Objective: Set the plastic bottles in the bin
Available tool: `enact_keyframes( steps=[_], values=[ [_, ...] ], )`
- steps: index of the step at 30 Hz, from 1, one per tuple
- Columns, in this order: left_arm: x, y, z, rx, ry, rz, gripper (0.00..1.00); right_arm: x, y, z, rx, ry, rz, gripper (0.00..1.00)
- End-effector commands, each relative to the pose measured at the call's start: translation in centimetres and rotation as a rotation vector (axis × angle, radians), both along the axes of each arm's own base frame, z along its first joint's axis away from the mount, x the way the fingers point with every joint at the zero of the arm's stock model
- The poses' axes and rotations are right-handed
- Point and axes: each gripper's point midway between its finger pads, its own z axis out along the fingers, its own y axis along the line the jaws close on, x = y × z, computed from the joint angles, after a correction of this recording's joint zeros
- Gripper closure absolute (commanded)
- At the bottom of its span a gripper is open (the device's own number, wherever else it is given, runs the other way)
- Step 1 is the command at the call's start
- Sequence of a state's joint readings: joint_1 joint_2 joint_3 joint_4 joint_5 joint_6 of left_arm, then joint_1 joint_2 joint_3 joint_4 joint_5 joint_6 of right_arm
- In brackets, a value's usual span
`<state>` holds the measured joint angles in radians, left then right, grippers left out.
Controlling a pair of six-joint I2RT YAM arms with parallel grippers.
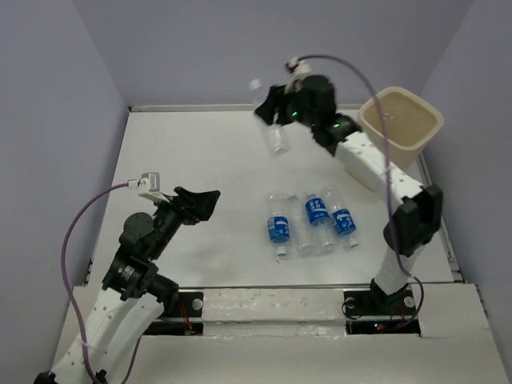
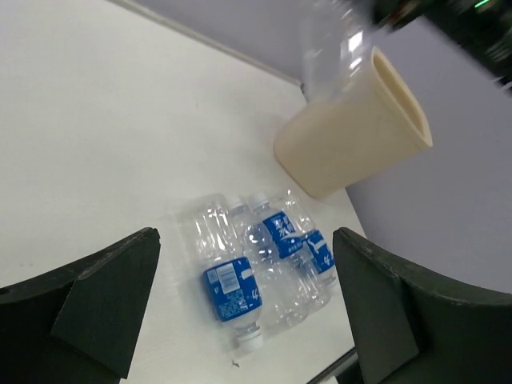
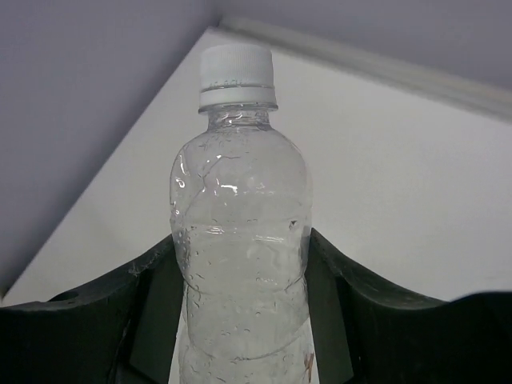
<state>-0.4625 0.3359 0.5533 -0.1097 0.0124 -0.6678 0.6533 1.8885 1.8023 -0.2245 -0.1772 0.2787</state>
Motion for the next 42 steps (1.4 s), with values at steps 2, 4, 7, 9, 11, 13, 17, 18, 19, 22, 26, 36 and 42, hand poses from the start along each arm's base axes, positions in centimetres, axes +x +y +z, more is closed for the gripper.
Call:
enact_keyframes(
  steps=[2,4,7,9,11,13,17,18,19,22,26,36,42],
  values=[
    [1.8,-5.7,-3.8,0.013,0.107,-0.24,0.01,4.6,-21.3,16.5,0.18,-0.362,-0.497,0.68],
    [3.0,-6.9,-5.8,0.051,0.165,-0.242,0.01,5.1,-29.4,18.5,0.184,-0.42,-0.667,0.68],
    [4.1,-8.9,-7.7,0.117,0.216,-0.249,0.01,5.4,-37.3,19.5,0.187,-0.457,-0.855,0.69],
    [4.2,-10.2,-8.5,0.142,0.232,-0.266,0.01,5.5,-41.5,19.3,0.185,-0.457,-0.938,0.69],
    [4.4,-12.1,-9.7,0.177,0.256,-0.285,0.01,5.4,-45.7,18.7,0.178,-0.448,-1.014,0.69],
    [4.6,-13.2,-10.3,0.206,0.267,-0.282,0.01,5.7,-47.6,17.9,0.169,-0.453,-1.053,0.69],
    [4.6,-15.5,-13.8,0.283,0.339,-0.324,0.01,5.3,-50.0,14.9,0.105,-0.474,-1.153,0.69],
    [4.5,-16.0,-14.0,0.289,0.342,-0.331,0.01,5.2,-50.4,14.2,0.099,-0.478,-1.179,0.67],
    [4.0,-16.5,-14.5,0.302,0.352,-0.349,0.01,5.2,-50.7,12.9,0.089,-0.482,-1.192,0.62],
    [3.0,-17.4,-16.4,0.35,0.38,-0.356,0.01,4.6,-51.9,12.2,0.051,-0.526,-1.251,0.24],
    [2.3,-17.4,-18.2,0.39,0.412,-0.327,0.01,4.2,-51.4,13.0,0.046,-0.534,-1.226,0.02],
    [1.6,-20.0,-21.5,0.448,0.472,-0.351,0.01,0.6,-41.9,14.4,0.243,-0.489,-0.91,0.05],
    [2.2,-19.4,-23.3,0.459,0.493,-0.294,0.24,-3.1,-27.5,7.2,0.228,-0.342,-0.61,0.05]
  ],
)
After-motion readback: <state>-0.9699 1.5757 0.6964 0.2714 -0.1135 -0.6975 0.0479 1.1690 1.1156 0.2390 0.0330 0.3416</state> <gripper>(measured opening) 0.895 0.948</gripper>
